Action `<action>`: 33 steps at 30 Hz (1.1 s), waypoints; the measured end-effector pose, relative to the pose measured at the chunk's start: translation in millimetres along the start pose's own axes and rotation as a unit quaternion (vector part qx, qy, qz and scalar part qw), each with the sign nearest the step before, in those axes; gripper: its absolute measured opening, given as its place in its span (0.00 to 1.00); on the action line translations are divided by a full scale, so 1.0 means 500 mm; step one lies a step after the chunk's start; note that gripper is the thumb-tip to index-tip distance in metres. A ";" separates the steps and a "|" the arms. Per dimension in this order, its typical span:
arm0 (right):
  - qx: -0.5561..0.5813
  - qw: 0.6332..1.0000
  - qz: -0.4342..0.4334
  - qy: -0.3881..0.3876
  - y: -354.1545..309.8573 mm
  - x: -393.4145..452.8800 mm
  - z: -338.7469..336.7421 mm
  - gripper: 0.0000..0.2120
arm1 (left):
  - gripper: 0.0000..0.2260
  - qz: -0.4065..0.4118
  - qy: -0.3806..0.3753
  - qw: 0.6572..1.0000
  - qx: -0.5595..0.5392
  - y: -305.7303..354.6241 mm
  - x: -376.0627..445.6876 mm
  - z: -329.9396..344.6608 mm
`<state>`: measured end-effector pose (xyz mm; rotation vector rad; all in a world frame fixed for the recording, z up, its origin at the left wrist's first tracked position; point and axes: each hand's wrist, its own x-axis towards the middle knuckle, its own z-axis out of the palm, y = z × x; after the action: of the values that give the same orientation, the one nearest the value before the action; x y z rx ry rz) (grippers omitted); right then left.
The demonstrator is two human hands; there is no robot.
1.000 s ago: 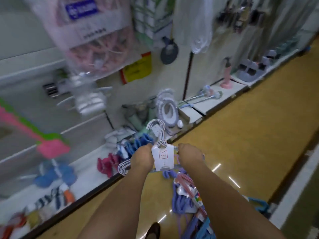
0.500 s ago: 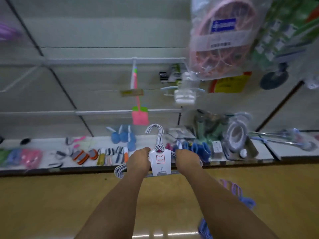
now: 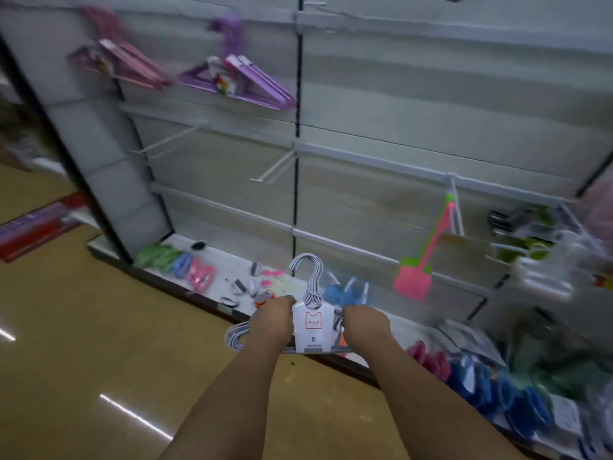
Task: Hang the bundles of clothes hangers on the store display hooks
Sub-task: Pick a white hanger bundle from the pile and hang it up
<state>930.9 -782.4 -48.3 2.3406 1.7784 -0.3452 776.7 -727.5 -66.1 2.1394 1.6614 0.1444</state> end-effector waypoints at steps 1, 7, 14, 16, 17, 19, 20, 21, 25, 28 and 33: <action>-0.001 1.000 -0.008 -0.002 -0.034 0.017 -0.009 0.15 | 0.16 -0.007 0.006 1.000 0.001 -0.028 0.013 -0.017; -0.019 0.999 -0.046 -0.001 -0.200 0.117 -0.051 0.14 | 0.13 -0.042 0.035 0.998 0.000 -0.171 0.092 -0.093; -0.032 0.996 -0.089 0.004 -0.327 0.250 -0.094 0.17 | 0.14 -0.081 0.066 0.995 -0.002 -0.277 0.199 -0.150; -0.039 0.995 -0.096 0.011 -0.350 0.288 -0.114 0.17 | 0.15 -0.075 0.082 0.994 0.001 -0.296 0.235 -0.172; -0.039 0.994 -0.098 0.019 -0.362 0.308 -0.124 0.16 | 0.14 -0.073 0.086 0.994 0.004 -0.305 0.254 -0.184; -0.028 0.994 -0.104 0.035 -0.387 0.353 -0.149 0.16 | 0.13 -0.074 0.092 0.993 0.011 -0.320 0.294 -0.217; -0.022 0.993 -0.108 0.039 -0.398 0.372 -0.160 0.15 | 0.13 -0.074 0.095 0.993 0.013 -0.327 0.313 -0.231; -0.017 0.992 -0.112 0.046 -0.410 0.396 -0.174 0.15 | 0.12 -0.072 0.100 0.992 0.017 -0.334 0.337 -0.250; -0.023 0.991 -0.118 0.063 -0.452 0.480 -0.217 0.15 | 0.11 -0.060 0.125 0.990 0.027 -0.358 0.420 -0.311; -0.037 0.990 -0.119 0.069 -0.474 0.518 -0.248 0.15 | 0.11 -0.058 0.134 0.989 0.025 -0.370 0.466 -0.346; -0.045 0.986 -0.109 0.119 -0.527 0.579 -0.309 0.15 | 0.13 -0.046 0.142 0.989 0.014 -0.398 0.545 -0.413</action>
<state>763.1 -401.4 13.9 2.2067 2.1188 -0.0103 604.4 -376.6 -5.0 2.1364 1.9271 0.4166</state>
